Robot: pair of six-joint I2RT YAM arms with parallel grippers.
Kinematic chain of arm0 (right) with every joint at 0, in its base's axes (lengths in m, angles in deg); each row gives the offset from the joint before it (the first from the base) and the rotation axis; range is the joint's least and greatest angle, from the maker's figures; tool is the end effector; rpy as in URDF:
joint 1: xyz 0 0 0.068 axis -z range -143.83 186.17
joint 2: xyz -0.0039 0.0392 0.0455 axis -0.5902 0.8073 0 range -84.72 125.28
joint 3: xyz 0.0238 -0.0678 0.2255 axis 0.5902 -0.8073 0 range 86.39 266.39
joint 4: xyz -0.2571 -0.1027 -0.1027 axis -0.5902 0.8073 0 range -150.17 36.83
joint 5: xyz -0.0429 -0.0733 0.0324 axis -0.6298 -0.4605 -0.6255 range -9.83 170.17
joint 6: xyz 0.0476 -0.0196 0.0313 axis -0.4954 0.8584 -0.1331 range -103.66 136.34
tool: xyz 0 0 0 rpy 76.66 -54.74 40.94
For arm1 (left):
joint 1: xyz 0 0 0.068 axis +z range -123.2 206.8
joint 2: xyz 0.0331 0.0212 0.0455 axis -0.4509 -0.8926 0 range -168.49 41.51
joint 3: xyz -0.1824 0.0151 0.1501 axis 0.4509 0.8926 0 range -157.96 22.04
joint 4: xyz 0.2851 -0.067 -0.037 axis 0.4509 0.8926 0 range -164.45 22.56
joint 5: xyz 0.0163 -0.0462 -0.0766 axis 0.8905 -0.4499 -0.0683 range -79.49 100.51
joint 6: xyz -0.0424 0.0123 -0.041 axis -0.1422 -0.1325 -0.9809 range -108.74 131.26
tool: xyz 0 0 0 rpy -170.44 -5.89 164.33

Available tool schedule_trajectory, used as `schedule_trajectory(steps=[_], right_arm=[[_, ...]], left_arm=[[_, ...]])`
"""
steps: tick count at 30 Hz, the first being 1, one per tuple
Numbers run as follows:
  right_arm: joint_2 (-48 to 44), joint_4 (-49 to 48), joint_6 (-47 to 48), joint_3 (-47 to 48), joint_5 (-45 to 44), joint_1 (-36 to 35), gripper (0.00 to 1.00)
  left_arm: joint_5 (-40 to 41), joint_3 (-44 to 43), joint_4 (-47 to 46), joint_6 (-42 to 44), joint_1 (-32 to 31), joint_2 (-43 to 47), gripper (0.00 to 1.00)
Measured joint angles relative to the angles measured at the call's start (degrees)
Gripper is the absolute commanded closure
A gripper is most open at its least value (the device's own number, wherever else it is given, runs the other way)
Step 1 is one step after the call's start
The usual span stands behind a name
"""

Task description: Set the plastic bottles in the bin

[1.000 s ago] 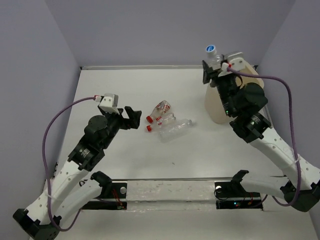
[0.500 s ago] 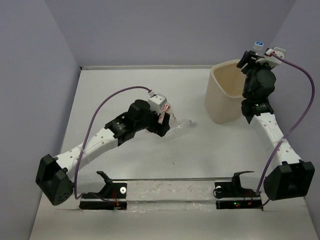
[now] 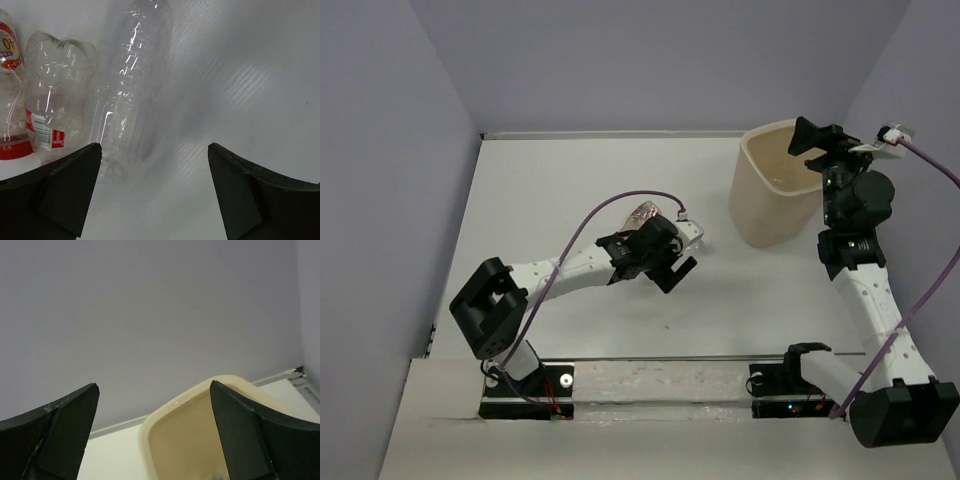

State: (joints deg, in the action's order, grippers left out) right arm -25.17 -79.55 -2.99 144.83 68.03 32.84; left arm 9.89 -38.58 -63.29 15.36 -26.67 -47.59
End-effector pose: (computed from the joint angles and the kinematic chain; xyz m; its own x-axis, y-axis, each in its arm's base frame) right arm 0.2989 0.0082 0.4002 0.3426 0.3441 -0.8742 0.0309 0.9259 0.3766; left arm 0.2276 -0.3082 0.1832 -0.3210 0.5534 -0.7686 0.8336 0.5503 0.0481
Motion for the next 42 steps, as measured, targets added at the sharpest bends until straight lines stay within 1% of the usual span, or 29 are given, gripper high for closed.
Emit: schedule_trajectory(steps=[6, 11, 14, 17, 20, 21, 24, 25, 26, 27, 30, 31, 34, 36, 37, 41, 42], right_arm=[[-8.7, -0.2, -6.3, -7.6, 11.3, 0.0, 0.04], [-9.6, -0.1, -9.9, -10.2, 18.8, 0.0, 0.04], [-9.7, 0.2, -11.1, -11.6, 21.7, -0.1, 0.04], [-9.9, 1.0, -11.7, -12.5, 23.6, -0.1, 0.04], [-10.8, 1.4, -12.2, -13.2, 24.7, -0.1, 0.04], [-11.5, 1.5, -12.5, -13.8, 25.1, -0.1, 0.04], [-13.1, 1.5, -13.1, -15.3, 26.1, -0.2, 0.05], [-13.5, 1.8, -13.4, -15.8, 26.3, -0.2, 0.05], [-13.9, 2.0, -13.7, -16.3, 26.7, -0.3, 0.05], [-14.2, 2.4, -14.0, -16.9, 27.0, -0.5, 0.05], [-14.8, 4.0, -14.9, -18.0, 28.6, -1.1, 0.06], [-15.0, 4.7, -15.2, -18.4, 29.3, -1.4, 0.05], [-16.0, 6.8, -15.9, -19.3, 31.5, -3.0, 0.06], [-17.0, 7.6, -16.7, -20.1, 32.9, -4.4, 0.05], [-17.5, 7.9, -17.0, -20.5, 33.3, -5.2, 0.05], [-19.1, 10.1, -17.7, -21.0, 35.1, -8.7, 0.06], [-19.5, 10.5, -17.7, -21.0, 35.1, -9.1, 0.06]], left_arm=[[4.4, -2.3, 0.2, 1.5, -0.8, -5.2, 0.01], [8.1, -3.3, 0.8, 1.7, -0.8, -8.8, 0.01], [10.3, -3.8, 0.9, 1.7, -0.8, -10.7, 0.01], [11.2, -3.8, 1.2, 1.7, -0.8, -10.9, 0.04], [11.2, -3.8, 1.2, 1.7, -0.8, -11.0, 0.12], [11.2, -3.8, 1.2, 1.7, -0.8, -11.1, 0.18], [11.0, -3.8, 1.2, 1.5, -0.9, -11.4, 0.29], [10.9, -3.8, 1.3, 1.4, -1.0, -11.5, 0.36], [10.8, -3.8, 1.4, 1.3, -1.1, -11.5, 0.39], [10.6, -3.8, 1.4, 1.2, -1.2, -11.5, 0.47], [10.1, -3.8, 1.5, 0.6, -1.9, -11.5, 0.55], [10.0, -3.8, 1.6, 0.5, -2.1, -11.5, 0.6], [9.3, -3.8, 1.6, -0.1, -2.6, -11.5, 0.67], [8.0, -3.8, 1.6, -0.8, -2.8, -11.1, 0.7], [7.4, -3.8, 1.6, -1.2, -2.8, -10.7, 0.7], [5.2, -3.8, 0.2, -3.8, -2.8, -5.8, 0.71], [4.9, -3.8, -0.6, -4.5, -2.8, -4.0, 0.74]])
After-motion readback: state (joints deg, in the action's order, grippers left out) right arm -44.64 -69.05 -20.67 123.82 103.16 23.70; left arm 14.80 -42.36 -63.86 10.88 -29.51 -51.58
